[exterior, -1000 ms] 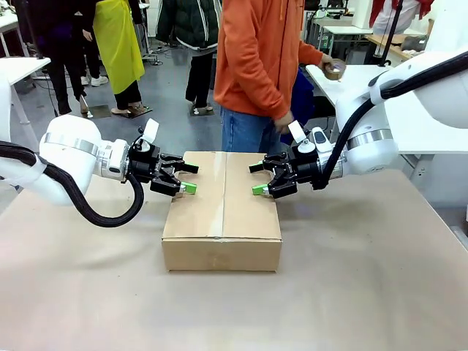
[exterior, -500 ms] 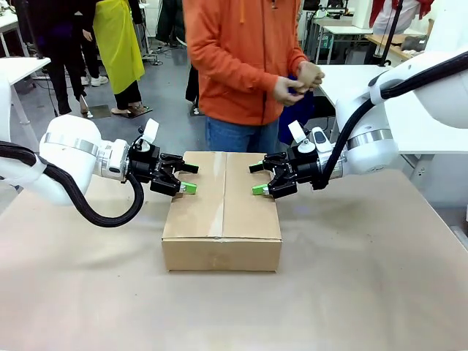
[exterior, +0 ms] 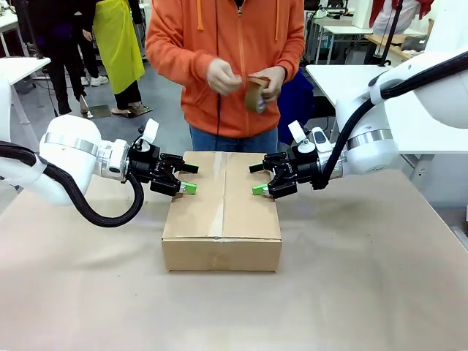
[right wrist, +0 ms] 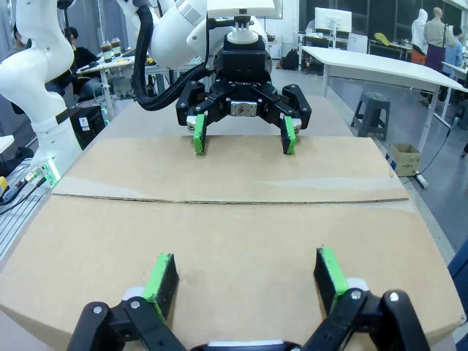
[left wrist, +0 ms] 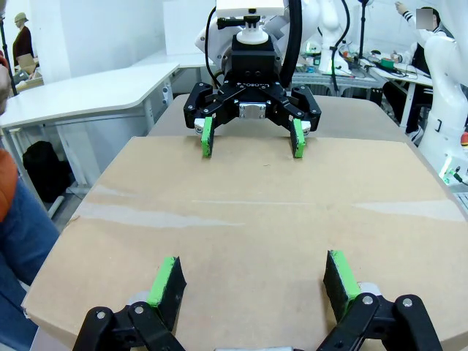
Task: Pack the gift set into the box.
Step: Press and hold the closed box until the human finishes sealing it.
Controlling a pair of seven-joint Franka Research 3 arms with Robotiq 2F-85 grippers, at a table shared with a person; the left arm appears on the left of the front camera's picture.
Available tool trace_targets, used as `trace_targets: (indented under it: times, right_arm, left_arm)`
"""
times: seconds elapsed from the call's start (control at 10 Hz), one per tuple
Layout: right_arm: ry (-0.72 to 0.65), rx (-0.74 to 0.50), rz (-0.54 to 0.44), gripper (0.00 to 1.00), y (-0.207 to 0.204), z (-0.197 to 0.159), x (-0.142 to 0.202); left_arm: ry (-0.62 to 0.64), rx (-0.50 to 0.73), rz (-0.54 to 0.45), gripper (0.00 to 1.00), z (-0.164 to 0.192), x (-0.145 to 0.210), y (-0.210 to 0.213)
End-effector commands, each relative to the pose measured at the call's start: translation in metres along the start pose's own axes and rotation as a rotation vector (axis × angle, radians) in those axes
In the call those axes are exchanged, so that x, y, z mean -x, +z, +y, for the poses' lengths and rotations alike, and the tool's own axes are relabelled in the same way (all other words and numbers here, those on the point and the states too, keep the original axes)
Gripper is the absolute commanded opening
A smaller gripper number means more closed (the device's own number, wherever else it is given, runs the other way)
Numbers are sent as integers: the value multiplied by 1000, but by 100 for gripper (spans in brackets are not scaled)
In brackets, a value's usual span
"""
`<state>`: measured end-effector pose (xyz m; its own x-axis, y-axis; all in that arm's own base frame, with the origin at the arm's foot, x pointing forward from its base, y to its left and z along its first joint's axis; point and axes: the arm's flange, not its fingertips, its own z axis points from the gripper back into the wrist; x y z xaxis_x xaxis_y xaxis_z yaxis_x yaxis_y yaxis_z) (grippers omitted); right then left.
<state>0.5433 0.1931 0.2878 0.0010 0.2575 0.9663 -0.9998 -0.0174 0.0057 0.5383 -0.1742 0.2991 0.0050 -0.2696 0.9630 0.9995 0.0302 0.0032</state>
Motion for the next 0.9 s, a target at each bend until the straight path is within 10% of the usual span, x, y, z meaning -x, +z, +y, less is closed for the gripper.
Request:
trace_targets:
  times: [0.0, 0.8]
  right_arm:
    - [5, 0, -2, 100, 0, 0, 2]
    - [5, 0, -2, 100, 0, 0, 2]
  left_arm:
    - [2, 10, 2, 100, -3, 2, -1]
    - [2, 10, 2, 100, -3, 2, -1]
